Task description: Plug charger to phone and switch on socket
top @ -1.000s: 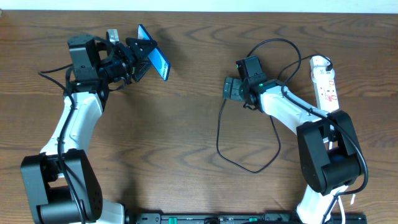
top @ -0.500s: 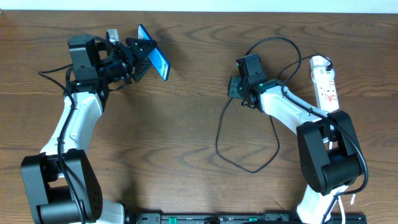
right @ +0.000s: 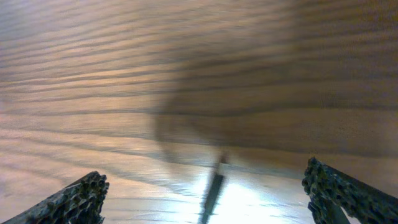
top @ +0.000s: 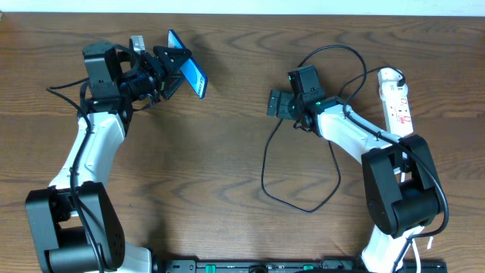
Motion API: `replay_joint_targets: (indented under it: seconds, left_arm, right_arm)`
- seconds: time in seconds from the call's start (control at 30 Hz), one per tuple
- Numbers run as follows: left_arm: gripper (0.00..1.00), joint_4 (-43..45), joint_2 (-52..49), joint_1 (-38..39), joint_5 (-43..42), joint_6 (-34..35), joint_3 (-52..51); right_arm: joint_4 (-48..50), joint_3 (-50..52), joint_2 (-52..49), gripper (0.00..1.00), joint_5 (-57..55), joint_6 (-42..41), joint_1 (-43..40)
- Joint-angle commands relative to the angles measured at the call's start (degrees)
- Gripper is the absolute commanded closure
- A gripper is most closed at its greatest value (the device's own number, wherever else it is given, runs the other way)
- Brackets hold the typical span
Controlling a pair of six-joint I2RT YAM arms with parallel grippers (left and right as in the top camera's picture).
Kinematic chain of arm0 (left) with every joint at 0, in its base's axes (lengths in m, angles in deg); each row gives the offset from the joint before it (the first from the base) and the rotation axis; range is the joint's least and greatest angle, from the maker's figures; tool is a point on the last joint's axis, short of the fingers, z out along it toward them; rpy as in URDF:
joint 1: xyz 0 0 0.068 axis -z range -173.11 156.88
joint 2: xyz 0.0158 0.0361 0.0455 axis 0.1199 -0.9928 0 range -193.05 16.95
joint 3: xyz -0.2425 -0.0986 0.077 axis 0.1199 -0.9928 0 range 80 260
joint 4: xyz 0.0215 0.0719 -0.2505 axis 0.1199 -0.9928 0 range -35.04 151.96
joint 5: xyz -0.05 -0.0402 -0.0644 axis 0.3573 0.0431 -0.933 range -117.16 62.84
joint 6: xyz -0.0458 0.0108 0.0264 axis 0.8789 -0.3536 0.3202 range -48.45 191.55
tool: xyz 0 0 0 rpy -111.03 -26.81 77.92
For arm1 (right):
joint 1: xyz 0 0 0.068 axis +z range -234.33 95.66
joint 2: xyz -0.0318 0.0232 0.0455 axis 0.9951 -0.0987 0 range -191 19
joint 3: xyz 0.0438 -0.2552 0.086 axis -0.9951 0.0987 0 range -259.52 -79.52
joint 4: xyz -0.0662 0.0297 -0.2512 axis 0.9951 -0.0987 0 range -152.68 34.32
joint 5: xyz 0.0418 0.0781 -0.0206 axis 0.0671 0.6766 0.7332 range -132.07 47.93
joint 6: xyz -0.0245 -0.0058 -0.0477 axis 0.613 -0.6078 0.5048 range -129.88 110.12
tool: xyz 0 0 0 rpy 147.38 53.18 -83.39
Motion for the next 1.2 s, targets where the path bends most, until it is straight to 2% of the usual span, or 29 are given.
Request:
replay_joint_targets:
  seconds: [0.0,0.2,0.43,0.7,1.0,1.17]
  left_arm:
    - [0.93,0.6,0.8,0.1,-0.6,-0.7,0.1]
    - [0.93,0.5,0.8,0.1,0.0,-0.5,0.1]
    - [0.93,0.5,0.8,0.1,2.6,2.2,0.1]
    - [0.93,0.5,0.8,0.1,7.2,5.8,0.1]
    - [0.93,0.5,0.9,0.1,11.1,14.3,0.1]
    - [0.93,0.5,0.8,0.1,11.5,15.0,0.1]
  right_arm:
    - [3.0,-1.0,0.2,0.01,11.5,4.5,0.0]
    - [9.9,-1.0,0.2,0.01,29.2,13.8,0.0]
    - [13.8,-1.0,0.2,0.01,35.5,19.4,0.1]
    - [19.4,-1.0,0.5,0.01,37.5,19.5,0.1]
    - [29.4,-1.0,0.5,0.01,41.9,15.3,0.3]
    - [32.6,-1.0,0.5,0.01,42.2,14.0,1.2]
